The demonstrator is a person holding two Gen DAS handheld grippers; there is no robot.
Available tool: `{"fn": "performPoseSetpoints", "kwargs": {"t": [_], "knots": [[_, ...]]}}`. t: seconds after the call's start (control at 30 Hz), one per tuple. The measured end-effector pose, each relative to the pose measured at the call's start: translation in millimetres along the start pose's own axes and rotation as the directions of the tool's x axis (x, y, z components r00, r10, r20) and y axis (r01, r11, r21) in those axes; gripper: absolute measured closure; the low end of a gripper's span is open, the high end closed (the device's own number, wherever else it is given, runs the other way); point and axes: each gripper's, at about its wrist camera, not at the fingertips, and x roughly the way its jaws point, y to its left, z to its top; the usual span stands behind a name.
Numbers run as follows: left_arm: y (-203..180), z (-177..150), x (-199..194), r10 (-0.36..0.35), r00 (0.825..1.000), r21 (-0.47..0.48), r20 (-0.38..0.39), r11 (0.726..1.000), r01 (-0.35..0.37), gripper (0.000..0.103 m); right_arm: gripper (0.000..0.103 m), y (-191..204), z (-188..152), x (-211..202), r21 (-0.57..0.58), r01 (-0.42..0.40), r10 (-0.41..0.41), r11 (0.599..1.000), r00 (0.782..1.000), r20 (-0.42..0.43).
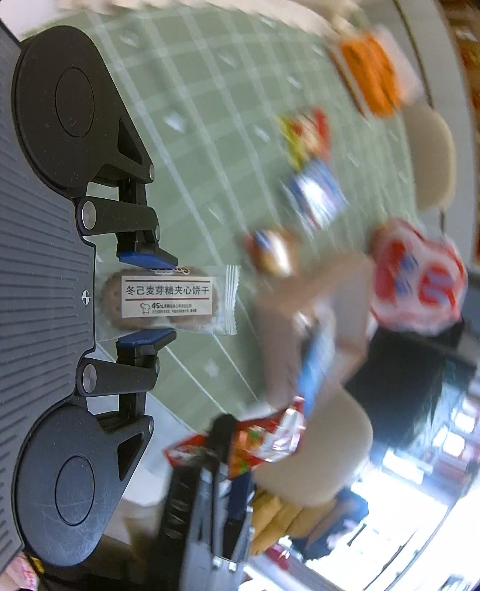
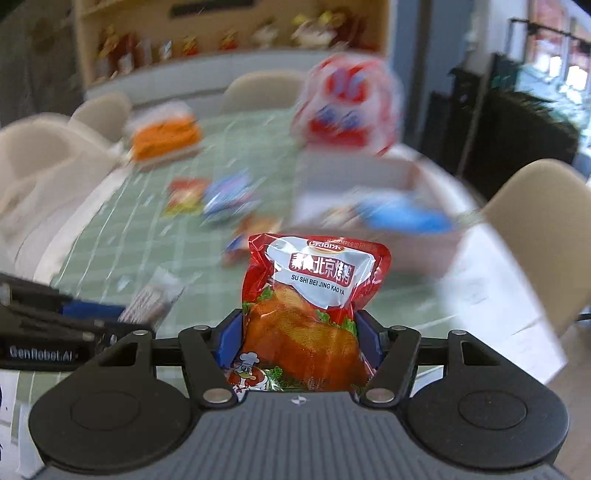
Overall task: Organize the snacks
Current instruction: 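Carry both snacks to the pink box and open the left tool over it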
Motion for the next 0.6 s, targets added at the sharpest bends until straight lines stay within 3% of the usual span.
{"fn": "performPoseSetpoints", "kwargs": {"t": [0.2,0.33,0.43,0.6], "knots": [[-42,87,-1,-0.074,0.992,0.062,0.107,0.996,0.068,0.063,0.039,-69,71,-44,0.012,0.056,-0.057,0.998,0.977,0.204],[-52,141,13,-0.063,0.980,0.040,0.191,0.998,0.056,0.063,0.038,-104,117,-52,0.020,0.047,-0.051,0.999,0.955,0.292],[-45,168,56,-0.074,0.986,-0.045,0.149,0.996,0.081,0.063,0.038,-121,137,-42,0.012,0.037,-0.039,0.999,0.950,0.310],[-32,175,150,-0.089,0.996,-0.160,0.027,0.983,0.092,0.062,0.038,-146,138,-1,0.027,-0.020,0.013,0.999,0.974,0.224]]}}
